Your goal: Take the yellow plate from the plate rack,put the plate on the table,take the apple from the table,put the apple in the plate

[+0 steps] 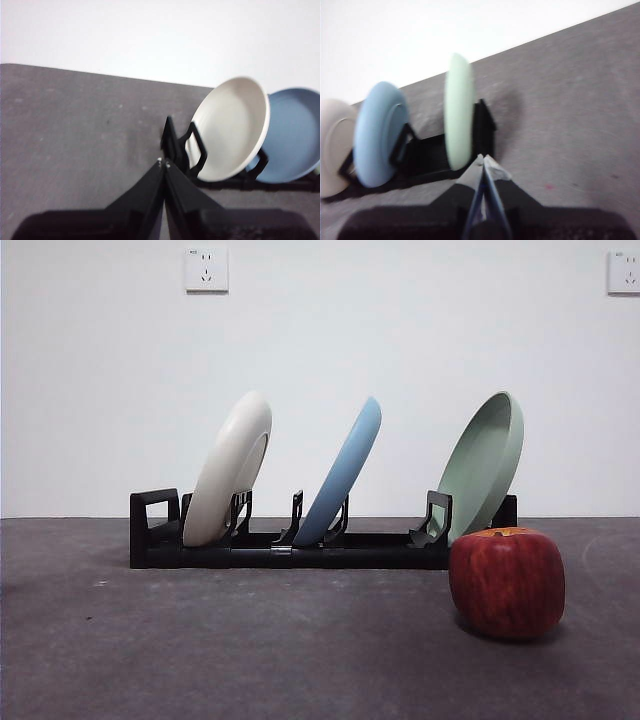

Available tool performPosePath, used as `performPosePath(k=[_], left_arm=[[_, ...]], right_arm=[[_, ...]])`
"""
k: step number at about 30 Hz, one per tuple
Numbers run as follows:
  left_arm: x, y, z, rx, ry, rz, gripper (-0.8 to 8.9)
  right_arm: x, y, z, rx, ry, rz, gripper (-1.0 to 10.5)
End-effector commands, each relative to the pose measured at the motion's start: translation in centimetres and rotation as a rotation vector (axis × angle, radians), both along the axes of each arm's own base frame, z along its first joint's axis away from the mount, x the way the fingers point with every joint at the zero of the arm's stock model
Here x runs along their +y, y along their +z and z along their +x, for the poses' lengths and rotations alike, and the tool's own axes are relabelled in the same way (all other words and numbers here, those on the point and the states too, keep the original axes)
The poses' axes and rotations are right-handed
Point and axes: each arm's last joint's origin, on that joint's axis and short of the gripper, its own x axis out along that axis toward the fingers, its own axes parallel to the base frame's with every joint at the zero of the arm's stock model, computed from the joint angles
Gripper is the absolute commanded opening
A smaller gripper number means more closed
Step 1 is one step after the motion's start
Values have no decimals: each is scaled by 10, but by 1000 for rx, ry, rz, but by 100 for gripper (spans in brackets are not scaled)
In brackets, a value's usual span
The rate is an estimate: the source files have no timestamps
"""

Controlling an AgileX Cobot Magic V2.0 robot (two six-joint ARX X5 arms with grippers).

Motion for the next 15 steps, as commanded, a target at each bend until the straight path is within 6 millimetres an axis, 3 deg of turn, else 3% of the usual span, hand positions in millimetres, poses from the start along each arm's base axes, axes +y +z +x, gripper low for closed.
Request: performPosePath(k=[1, 11, 15], left_arm=[[-1, 16, 14, 19, -58, -15, -7], [-10, 48, 85, 195, -381, -107, -5], [-17, 54, 114, 275, -424, -125, 12]], right_arm=[[3, 11, 13, 25, 93, 0, -11], [13, 33, 58, 140, 345, 12, 10], [14, 35, 71, 166, 348, 16, 177]])
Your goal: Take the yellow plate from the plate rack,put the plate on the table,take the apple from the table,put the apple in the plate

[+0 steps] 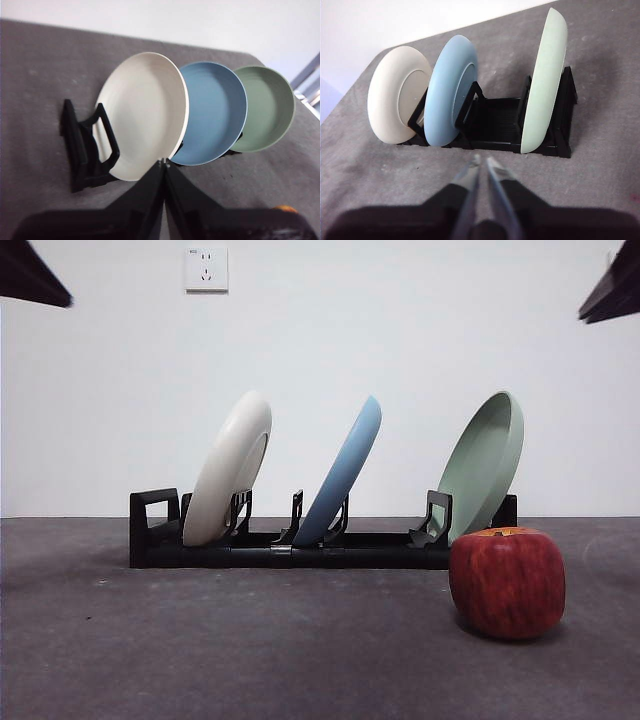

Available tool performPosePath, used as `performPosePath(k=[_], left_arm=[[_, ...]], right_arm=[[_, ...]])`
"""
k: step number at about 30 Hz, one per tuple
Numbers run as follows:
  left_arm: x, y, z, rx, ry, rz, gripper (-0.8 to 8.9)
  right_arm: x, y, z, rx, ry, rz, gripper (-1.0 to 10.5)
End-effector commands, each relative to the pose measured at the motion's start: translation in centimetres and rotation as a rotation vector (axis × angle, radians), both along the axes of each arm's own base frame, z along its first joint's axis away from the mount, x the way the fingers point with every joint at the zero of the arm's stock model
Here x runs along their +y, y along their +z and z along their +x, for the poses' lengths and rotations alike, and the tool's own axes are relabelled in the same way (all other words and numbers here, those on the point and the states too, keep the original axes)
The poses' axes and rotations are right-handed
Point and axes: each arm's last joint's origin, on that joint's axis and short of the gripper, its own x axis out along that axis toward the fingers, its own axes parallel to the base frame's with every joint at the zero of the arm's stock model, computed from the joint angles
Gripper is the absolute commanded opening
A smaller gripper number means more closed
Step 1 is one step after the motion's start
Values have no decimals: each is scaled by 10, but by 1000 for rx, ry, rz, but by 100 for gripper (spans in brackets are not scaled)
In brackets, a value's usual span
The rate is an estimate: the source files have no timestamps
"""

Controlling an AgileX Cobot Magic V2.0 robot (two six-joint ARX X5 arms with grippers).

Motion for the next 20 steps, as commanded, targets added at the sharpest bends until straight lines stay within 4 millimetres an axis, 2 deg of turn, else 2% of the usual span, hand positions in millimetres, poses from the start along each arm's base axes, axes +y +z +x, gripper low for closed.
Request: performPosePath(k=[1, 3, 4, 13, 20], left_arm=[[-7, 4, 21, 42, -32, 0, 76], [-14, 7, 35, 55, -55, 1, 246], [-18, 10, 41, 58, -71, 1, 282], [-66, 27, 97, 137, -164, 40, 281], [-97, 17, 137, 237, -141, 118, 280]], right_arm=[[1, 2, 8, 6, 10, -8, 237], [1, 2, 12, 12, 8, -10, 291], [1, 2, 13, 15, 8, -10, 290], [1, 1, 15, 22, 7, -10, 285], [1, 1, 15, 22, 7, -10, 285]])
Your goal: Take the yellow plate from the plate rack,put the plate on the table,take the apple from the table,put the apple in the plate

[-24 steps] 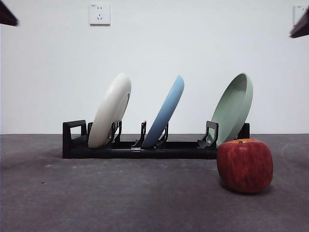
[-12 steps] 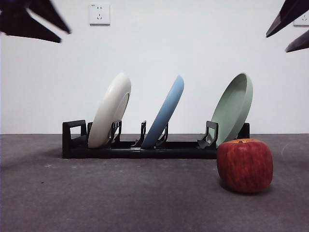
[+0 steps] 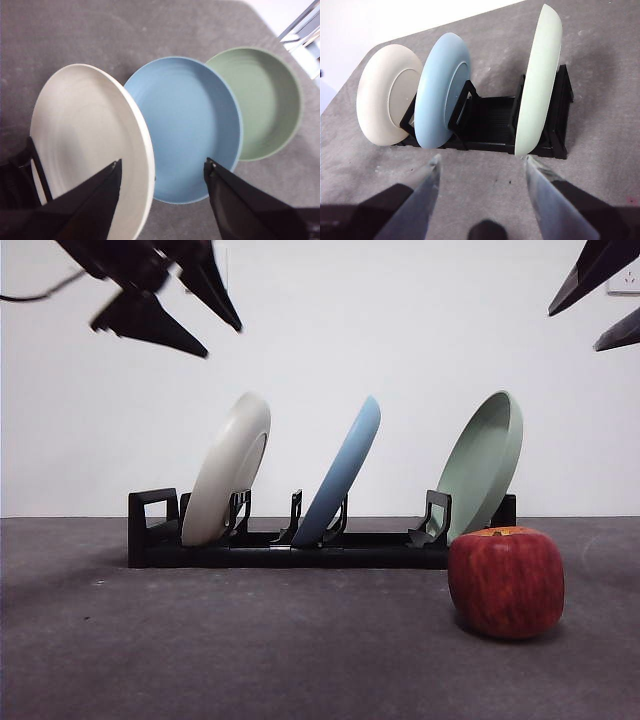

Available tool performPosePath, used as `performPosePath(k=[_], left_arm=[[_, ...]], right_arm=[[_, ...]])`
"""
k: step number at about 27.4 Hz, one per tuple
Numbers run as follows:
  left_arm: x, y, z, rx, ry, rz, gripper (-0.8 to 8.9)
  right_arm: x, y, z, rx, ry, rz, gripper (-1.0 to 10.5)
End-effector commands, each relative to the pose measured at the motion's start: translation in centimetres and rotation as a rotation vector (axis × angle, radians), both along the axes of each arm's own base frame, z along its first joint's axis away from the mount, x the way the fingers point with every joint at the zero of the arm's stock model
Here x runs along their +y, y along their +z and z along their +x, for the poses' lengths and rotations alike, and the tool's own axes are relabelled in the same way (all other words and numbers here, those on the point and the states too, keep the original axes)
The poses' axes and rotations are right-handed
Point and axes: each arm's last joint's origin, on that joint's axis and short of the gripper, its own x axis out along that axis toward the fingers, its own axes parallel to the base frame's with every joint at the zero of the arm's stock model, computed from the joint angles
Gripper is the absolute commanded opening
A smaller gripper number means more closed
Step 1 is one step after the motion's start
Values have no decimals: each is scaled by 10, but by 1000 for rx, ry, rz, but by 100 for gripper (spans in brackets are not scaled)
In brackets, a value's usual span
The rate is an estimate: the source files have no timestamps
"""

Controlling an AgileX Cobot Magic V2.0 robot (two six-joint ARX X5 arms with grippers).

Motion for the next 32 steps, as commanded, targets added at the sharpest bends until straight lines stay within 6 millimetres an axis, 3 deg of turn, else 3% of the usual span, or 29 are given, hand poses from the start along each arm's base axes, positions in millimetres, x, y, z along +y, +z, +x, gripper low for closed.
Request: performPosePath(k=[1, 9, 15, 20, 23, 27, 32], left_arm=[[-11, -14, 15, 50, -4, 31, 280], [-29, -44, 34, 122, -9, 80, 279], [-32, -45, 36, 94, -18, 101, 269], [-31, -46, 35, 109, -23, 105, -19], [-31, -46, 34, 104, -32, 111, -9], [-31, -38, 32, 91, -40, 116, -9], [-29, -3, 19, 56, -59, 118, -9]], right_arm=[[1, 1, 1, -9, 6, -6, 285], [1, 1, 1, -9, 5, -6, 285], [0, 1, 1, -8, 4, -7, 284], [0, 1, 1, -8, 3, -7, 284], [0, 1, 1, -8, 2, -8, 284], [0, 1, 1, -8, 0, -9, 284], [0, 1, 1, -8, 0, -9, 284]])
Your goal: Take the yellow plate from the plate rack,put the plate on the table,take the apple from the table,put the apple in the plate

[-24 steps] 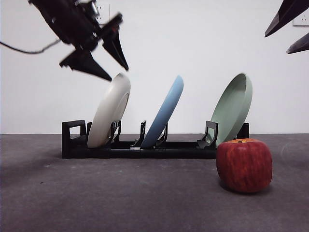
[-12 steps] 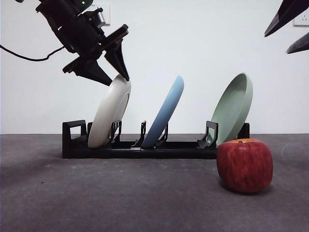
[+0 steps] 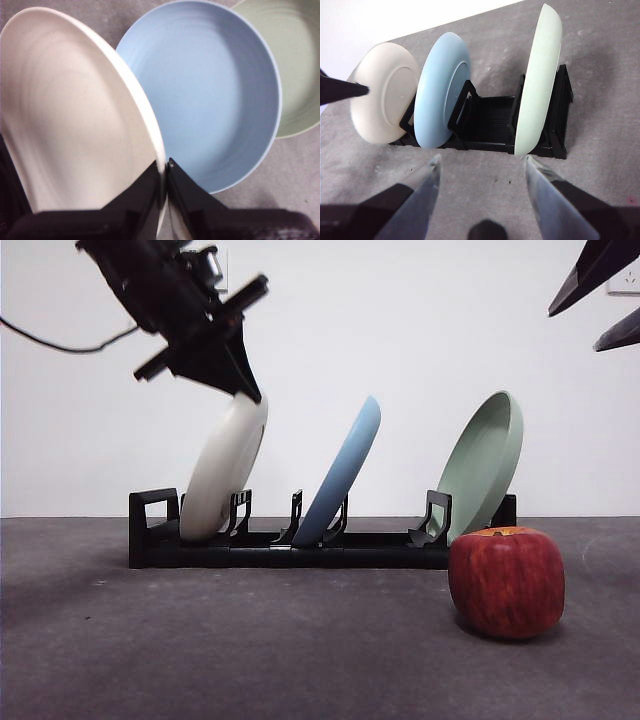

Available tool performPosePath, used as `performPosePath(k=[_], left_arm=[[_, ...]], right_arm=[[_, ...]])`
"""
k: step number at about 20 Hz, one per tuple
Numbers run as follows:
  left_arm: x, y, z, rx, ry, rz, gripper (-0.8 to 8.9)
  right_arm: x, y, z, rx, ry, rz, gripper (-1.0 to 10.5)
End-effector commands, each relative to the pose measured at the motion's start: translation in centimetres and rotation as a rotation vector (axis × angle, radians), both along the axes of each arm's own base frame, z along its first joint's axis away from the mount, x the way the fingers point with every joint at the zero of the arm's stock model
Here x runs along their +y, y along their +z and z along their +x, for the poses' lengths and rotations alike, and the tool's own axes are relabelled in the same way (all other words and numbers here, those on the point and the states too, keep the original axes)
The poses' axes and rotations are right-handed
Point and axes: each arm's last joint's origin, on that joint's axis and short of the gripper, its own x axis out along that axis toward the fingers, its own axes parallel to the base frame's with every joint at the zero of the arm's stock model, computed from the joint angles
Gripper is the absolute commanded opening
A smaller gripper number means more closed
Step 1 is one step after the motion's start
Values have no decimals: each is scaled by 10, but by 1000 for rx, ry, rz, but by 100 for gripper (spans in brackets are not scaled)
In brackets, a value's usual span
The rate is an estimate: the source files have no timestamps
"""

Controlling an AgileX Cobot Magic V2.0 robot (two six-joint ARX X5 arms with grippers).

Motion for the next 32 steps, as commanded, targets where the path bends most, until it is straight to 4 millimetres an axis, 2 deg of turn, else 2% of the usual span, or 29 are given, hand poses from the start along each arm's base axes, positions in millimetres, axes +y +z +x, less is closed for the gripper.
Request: performPosePath(k=[1, 3, 7, 11, 13, 16, 19, 22, 24, 26, 32], left_arm=[[3, 35, -14, -79, -31, 23, -9], [3, 55, -26, -99, -60, 36, -9], [2, 98, -63, -140, -143, 68, -9], [2, 134, -111, -204, -237, 88, -9], [6, 152, -148, -237, -289, 93, -9], [9, 167, -200, -289, -326, 179, -9], [-3, 168, -235, -295, -369, 271, -9], [-23, 154, -252, -283, -372, 367, -9], [-42, 132, -260, -259, -386, 405, -9], [-61, 101, -264, -237, -377, 455, -9], [-109, -13, -261, -146, -400, 538, -9]], right_arm=[[0, 1, 1, -9, 3, -8, 284], [0, 1, 1, -9, 3, -7, 284], [0, 1, 1, -10, 1, -7, 284], [0, 1, 1, -10, 0, -8, 284], [0, 1, 1, -10, -1, -8, 284], [0, 1, 1, -11, -1, -8, 284], [0, 1, 1, -10, -2, -8, 284], [0, 1, 1, -10, -2, -8, 284], [0, 1, 1, -10, -2, -8, 284], [0, 1, 1, -10, -2, -8, 284], [0, 1, 1, -9, -2, -7, 284]])
